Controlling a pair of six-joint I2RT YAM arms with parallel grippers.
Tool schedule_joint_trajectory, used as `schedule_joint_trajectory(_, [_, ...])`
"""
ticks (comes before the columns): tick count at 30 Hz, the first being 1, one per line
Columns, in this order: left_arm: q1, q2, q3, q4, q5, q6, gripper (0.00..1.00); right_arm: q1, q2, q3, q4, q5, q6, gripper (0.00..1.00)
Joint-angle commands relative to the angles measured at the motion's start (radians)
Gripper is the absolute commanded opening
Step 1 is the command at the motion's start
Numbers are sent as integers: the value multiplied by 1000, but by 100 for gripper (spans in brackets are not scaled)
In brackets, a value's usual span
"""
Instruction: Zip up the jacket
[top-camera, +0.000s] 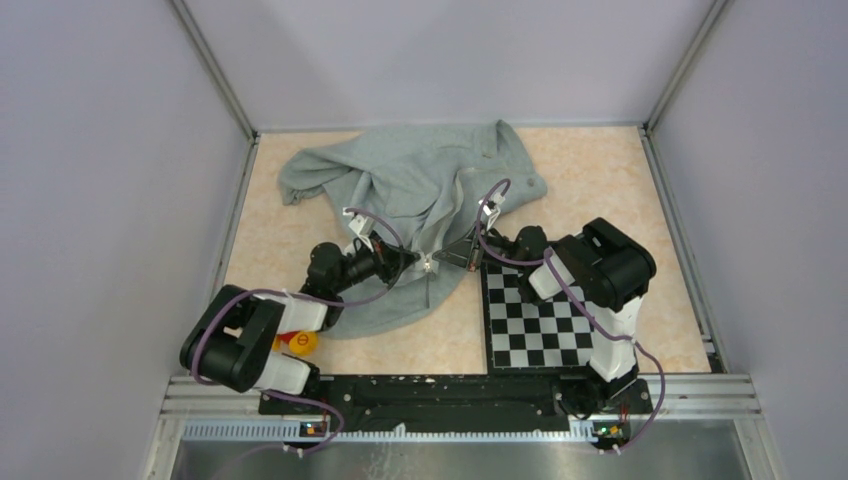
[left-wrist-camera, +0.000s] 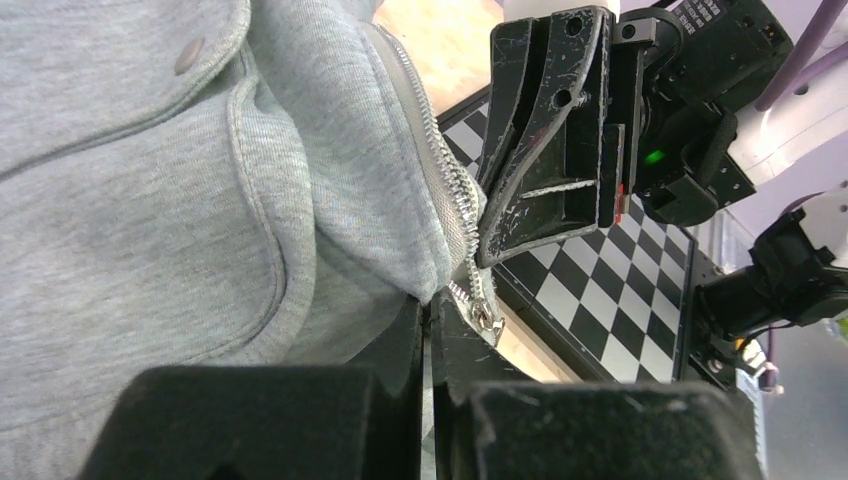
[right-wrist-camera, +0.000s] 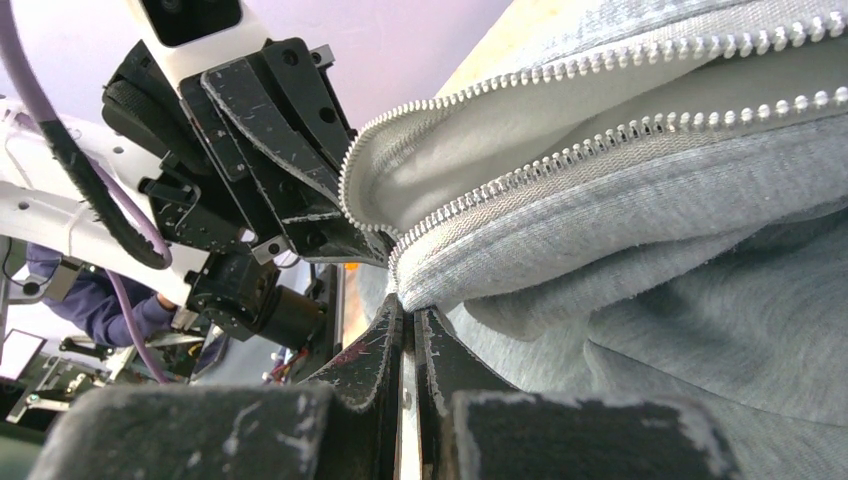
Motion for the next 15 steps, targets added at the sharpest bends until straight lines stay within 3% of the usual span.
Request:
schedule_joint_trajectory(1, [-1,43,-2,119,100,-68,0,2,-42,-9,225,-7,-5,0])
schedule_joint_trajectory(9, [54,153,23,246,270,-236,0,4,-46,-11,226,-9,-11,0])
schedule_joint_trajectory(15, [61,129,69,70,288,-172,1,3,-33,-6,225,-6,-10,0])
